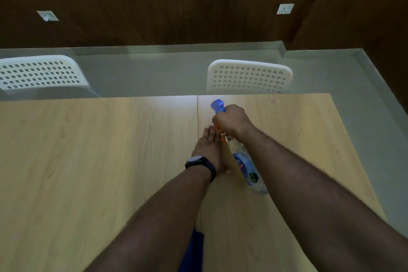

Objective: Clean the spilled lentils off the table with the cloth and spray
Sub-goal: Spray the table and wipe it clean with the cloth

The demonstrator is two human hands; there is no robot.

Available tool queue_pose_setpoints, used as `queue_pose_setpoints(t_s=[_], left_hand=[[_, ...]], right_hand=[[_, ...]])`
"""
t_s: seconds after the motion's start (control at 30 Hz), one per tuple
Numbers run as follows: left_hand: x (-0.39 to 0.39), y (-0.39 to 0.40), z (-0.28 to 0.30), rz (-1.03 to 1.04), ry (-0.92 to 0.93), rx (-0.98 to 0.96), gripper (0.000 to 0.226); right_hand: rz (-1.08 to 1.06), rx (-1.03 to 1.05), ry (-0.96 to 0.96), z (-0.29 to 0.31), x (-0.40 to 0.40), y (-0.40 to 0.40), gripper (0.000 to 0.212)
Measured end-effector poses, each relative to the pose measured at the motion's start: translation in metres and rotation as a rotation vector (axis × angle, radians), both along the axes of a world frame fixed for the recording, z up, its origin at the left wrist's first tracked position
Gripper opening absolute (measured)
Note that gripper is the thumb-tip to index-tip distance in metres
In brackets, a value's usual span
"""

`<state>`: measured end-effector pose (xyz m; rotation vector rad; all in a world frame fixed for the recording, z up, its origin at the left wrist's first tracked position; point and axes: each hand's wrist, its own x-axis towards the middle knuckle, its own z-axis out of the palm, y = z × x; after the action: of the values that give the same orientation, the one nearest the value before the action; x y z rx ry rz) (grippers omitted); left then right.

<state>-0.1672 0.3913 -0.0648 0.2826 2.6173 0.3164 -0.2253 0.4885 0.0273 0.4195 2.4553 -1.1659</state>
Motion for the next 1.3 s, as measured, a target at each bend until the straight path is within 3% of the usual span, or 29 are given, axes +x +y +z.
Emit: queue_pose_setpoints(t_s=[0.6, 0.7, 0.83, 1.03, 1.17, 1.3], left_hand=[[-0.017, 0.023, 0.022, 0.09, -0.148, -0.083, 0.152], [-0.015, 0.038, 0.027, 0.132, -0.133, -0.123, 0.143], [-0.012, 0.063, 0.032, 0.11, -0.074, -0.099, 0.108], [-0.004, 0.139, 0.028, -0.039, -0.077, 0.044, 0.118], [0.017, 0.192, 0.021, -0.194, -0.067, 0.004, 0.129], [0.033, 0.224, 0.017, -0.166, -0.101, -0.069, 0.134]], right_hand=[[0.002, 0.06, -0.013, 0.001, -0.039, 0.002, 0.012], [-0.054, 0.045, -0.006, 0.004, -0.035, 0.028, 0.018], [-0.153, 0.035, -0.008, 0.005, -0.024, 0.073, 0.018], [-0.318, 0.027, 0.001, 0.014, -0.013, 0.165, 0.024], [-0.385, 0.042, 0.031, 0.017, -0.011, 0.22, 0.024], [-0.44, 0.021, 0.024, 0.02, 0.0, 0.263, 0.022]])
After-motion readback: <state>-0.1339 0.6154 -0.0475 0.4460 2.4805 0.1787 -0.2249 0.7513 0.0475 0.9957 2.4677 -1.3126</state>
